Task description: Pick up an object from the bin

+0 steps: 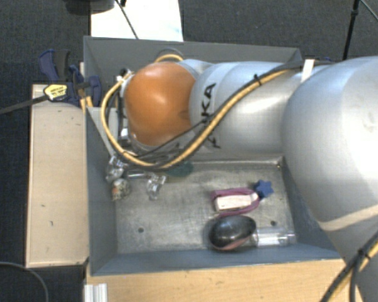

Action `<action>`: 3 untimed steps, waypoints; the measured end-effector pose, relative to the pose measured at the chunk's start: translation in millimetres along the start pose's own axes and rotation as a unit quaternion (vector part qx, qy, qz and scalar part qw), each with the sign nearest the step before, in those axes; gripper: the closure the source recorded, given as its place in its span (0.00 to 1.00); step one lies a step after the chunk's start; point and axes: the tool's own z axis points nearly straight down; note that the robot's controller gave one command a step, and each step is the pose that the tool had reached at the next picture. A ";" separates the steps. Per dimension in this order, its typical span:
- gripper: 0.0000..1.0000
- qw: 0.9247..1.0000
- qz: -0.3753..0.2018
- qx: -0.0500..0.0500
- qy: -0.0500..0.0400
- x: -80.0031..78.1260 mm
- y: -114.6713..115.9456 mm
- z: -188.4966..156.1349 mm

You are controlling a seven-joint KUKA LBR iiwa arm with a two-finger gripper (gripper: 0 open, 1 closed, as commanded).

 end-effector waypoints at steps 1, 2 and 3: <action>0.00 0.993 -0.119 0.001 0.006 4.0 -3.6 28.3; 0.00 0.993 -0.116 -0.001 0.004 4.9 -5.6 27.1; 1.00 0.994 -0.114 -0.003 0.003 3.2 -3.9 26.9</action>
Offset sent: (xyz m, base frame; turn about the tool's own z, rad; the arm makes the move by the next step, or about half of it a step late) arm -0.0021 -0.0002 -0.0309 -0.2431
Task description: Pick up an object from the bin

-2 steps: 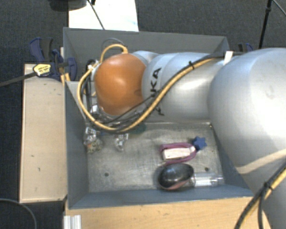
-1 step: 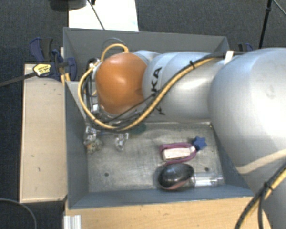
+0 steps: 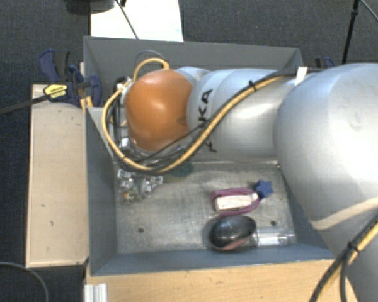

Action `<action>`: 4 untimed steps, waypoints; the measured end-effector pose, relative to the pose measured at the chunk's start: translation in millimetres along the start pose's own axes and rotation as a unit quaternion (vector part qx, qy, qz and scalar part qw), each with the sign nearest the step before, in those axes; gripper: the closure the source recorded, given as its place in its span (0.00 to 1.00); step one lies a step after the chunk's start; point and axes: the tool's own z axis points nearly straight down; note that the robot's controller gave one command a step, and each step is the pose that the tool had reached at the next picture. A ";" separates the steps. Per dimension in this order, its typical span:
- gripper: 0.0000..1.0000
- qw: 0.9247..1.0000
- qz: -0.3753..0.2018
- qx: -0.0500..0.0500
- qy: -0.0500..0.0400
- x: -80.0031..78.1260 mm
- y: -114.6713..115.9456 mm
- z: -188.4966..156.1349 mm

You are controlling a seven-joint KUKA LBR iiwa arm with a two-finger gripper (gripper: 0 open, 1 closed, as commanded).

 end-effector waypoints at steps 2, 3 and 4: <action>1.00 1.000 0.008 0.003 -0.003 -1.9 -1.6 -21.5; 1.00 1.000 0.011 0.003 -0.004 -3.0 -2.5 -25.3; 1.00 1.000 0.015 0.005 -0.003 -4.7 -4.1 -81.7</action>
Offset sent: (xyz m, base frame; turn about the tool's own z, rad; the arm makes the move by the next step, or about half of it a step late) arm 0.0000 0.0000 0.0100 0.0000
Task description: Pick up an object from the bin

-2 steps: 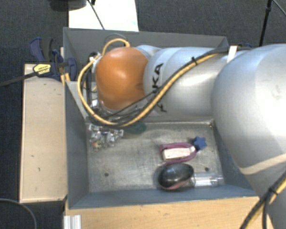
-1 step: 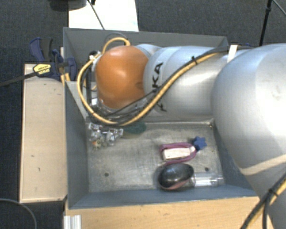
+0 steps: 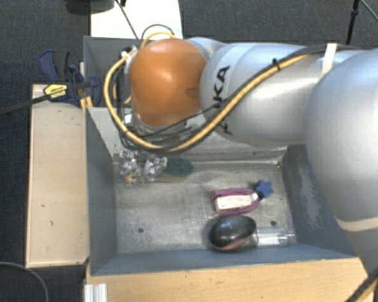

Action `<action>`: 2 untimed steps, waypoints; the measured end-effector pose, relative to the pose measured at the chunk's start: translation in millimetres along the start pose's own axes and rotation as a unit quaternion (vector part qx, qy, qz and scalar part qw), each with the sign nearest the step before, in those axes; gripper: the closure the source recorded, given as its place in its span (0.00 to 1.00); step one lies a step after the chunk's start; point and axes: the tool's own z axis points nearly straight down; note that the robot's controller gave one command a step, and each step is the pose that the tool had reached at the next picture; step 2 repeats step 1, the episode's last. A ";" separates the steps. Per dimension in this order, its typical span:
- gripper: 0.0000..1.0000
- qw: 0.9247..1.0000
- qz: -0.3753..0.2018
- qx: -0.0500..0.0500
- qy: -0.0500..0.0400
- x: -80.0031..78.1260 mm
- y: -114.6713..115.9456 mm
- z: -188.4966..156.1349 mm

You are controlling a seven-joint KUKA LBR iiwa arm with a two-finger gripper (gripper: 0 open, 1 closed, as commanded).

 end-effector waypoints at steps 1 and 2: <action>1.00 1.000 0.004 -0.001 0.000 -1.3 -1.3 -15.4; 1.00 1.000 0.004 -0.001 0.000 -1.3 -1.3 -15.4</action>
Offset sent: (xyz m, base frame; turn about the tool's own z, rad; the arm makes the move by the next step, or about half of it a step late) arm 0.0001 0.0000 0.0134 0.0000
